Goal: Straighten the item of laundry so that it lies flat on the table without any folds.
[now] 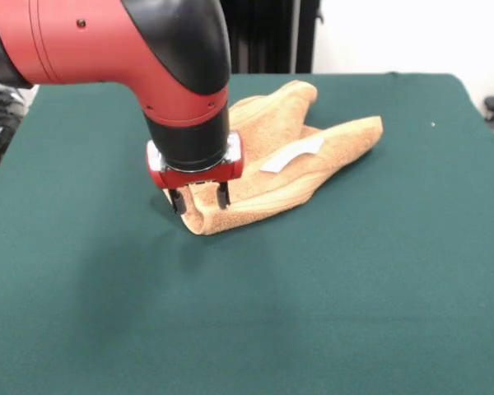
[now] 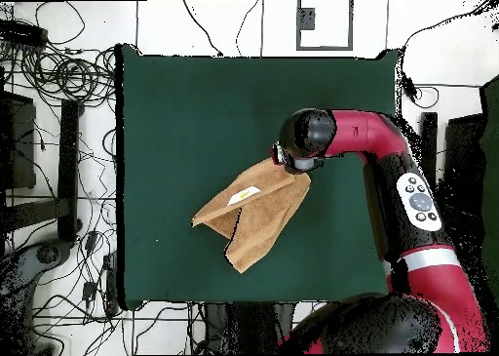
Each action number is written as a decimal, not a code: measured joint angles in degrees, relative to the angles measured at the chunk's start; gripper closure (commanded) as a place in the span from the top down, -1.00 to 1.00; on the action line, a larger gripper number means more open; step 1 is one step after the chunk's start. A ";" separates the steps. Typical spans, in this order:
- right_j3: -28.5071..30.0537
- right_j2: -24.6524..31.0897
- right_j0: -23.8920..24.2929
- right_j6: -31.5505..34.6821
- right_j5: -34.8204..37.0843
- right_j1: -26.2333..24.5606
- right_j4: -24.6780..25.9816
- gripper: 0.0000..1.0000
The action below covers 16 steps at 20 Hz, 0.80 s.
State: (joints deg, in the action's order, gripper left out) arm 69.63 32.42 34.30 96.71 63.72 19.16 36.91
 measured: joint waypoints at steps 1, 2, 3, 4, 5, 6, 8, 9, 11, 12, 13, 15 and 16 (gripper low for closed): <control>0.02 0.00 0.02 0.00 0.00 0.01 -0.07 1.00; 0.03 -0.04 0.16 0.00 0.00 0.08 -0.49 1.00; 0.05 -0.08 0.29 0.00 0.00 0.16 -0.92 1.00; 0.07 -0.12 0.42 0.00 0.00 0.23 -1.34 1.00; 0.07 -0.22 0.67 0.00 0.00 0.44 -2.03 1.00; 0.07 -0.38 0.81 0.00 0.00 0.78 -2.72 1.00; 0.06 -0.63 0.99 0.00 0.00 1.33 -3.71 1.00; 0.06 -0.71 0.99 0.00 0.00 1.56 -3.98 1.00; 0.07 -0.95 0.93 0.00 0.00 2.63 -5.18 1.00; 0.06 -0.98 0.90 0.00 0.00 2.88 -5.50 1.00; 0.07 -1.08 0.79 0.00 0.01 3.42 -6.32 1.00; 0.07 -1.26 0.59 0.00 0.00 4.03 -7.08 1.00; 0.07 -1.34 0.49 0.00 0.00 4.27 -7.47 1.00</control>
State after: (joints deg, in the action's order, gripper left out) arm 69.70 31.08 34.79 96.71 63.72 23.43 29.43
